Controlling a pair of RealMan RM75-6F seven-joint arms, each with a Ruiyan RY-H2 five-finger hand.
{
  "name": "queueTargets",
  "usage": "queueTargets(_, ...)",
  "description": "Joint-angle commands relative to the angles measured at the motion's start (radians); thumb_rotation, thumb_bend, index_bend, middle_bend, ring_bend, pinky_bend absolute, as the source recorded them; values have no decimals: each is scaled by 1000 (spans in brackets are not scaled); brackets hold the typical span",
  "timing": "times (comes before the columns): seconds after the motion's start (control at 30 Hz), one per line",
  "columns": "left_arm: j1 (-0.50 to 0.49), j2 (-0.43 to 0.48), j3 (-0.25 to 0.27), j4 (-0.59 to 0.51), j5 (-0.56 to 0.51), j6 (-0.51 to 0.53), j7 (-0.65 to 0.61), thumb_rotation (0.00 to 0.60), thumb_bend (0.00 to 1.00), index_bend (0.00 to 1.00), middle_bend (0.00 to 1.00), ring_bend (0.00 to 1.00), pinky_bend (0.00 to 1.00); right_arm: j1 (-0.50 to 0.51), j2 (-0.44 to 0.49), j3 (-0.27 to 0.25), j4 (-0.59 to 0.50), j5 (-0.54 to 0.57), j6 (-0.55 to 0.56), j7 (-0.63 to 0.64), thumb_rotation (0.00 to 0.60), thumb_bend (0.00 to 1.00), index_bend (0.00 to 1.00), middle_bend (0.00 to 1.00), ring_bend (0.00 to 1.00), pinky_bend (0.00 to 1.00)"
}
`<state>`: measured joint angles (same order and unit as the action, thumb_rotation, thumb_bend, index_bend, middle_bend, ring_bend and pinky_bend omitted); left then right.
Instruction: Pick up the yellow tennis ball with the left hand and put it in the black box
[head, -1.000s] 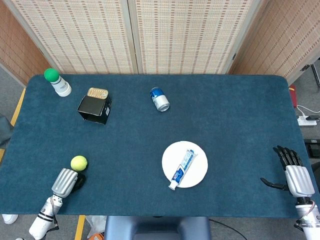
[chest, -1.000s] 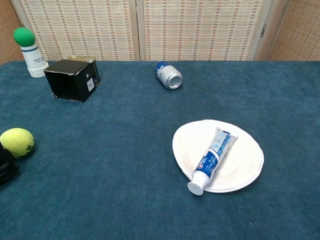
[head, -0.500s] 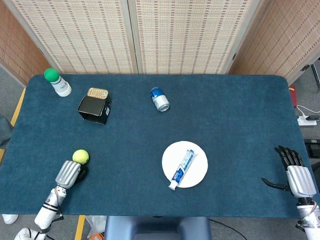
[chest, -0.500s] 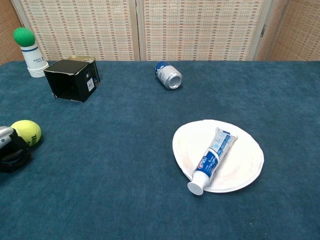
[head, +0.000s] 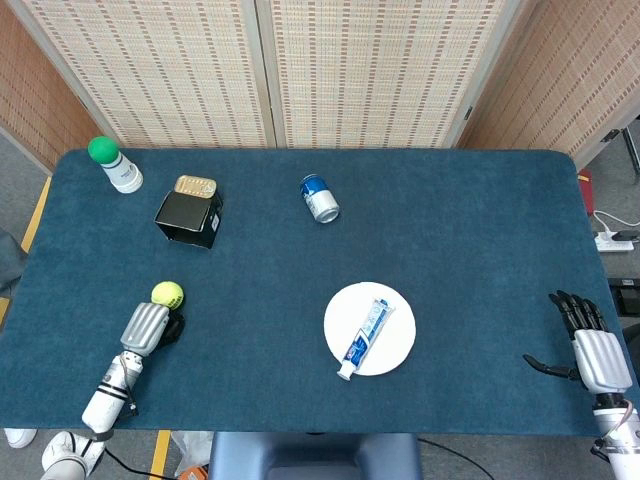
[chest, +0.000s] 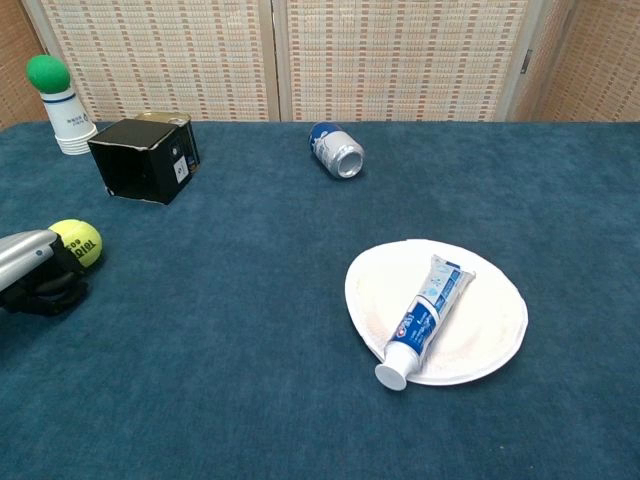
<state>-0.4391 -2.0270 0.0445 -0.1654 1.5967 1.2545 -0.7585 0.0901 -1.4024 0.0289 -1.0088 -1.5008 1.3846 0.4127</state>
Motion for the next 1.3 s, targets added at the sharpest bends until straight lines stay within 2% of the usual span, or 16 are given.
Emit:
queueTargets(0.03,-32,-1,-13,18,-16,-62,-7,600,664,1000,1000,1000,1000,0,-1,1,-1,2,-2,-4,600,0,96,52,0,0)
queueTargets(0.23,-54,4,-23,29,-27,-82,-17,600,659,1000,1000,995,994,2,-2,2,-5,4,-6,-13,600,0,96,52,0,0)
queueTargets(0.27,-58,3,-31,31,-34,-74,-19,595,637,999,1000,954,942,3,-2,2,-6,5,-8,-16,600,0,96,52,0,0)
queueTargets(0.3,-64,2,-40,35,-42,-65,-19,530,588,961,947,833,786,3,-2,2,-7,5,-9,-19,600,0,96,52,0,0)
queueTargets(0.33,-76,4,-42,53,-41,-52,4,454,537,865,818,648,582,5,-3,1,-9,4,-12,-25,600,0,96,52,0,0)
queueTargets(0.37,-99,22,-9,69,-10,-111,30,364,478,688,592,373,320,9,-4,-2,-11,0,-16,-31,600,0,95,52,0,0)
queueTargets(0.4,-113,35,0,62,-2,-139,25,302,440,493,340,149,121,10,-4,-4,-13,-2,-19,-34,600,0,95,52,0,0)
queueTargets(0.43,-126,44,-2,54,-4,-144,21,295,415,368,189,37,40,12,-2,-5,-16,-3,-22,-36,600,0,95,52,0,0)
queueTargets(0.47,-135,47,-4,50,-6,-144,24,292,387,281,88,0,6,13,-1,-6,-17,-3,-25,-37,600,0,95,52,0,0)
queueTargets(0.5,-147,51,-6,44,-7,-142,24,292,365,227,38,0,0,14,-1,-4,-19,0,-27,-39,600,0,95,52,0,0)
queueTargets(0.57,-162,51,-19,37,-18,-137,26,288,341,155,3,0,0,15,-1,-2,-22,4,-32,-43,600,0,96,52,0,0)
queueTargets(0.8,-208,49,-51,17,-51,-186,35,258,323,32,0,0,0,22,4,-3,-25,7,-48,-41,600,0,96,52,0,0)
queueTargets(0.93,-214,50,-52,13,-54,-204,36,254,328,4,0,0,0,23,7,-2,-20,9,-50,-28,600,0,96,52,0,0)
queueTargets(1.3,-207,57,-32,9,-43,-232,50,259,328,5,0,0,0,21,3,-2,-10,4,-37,-20,600,0,96,52,0,0)
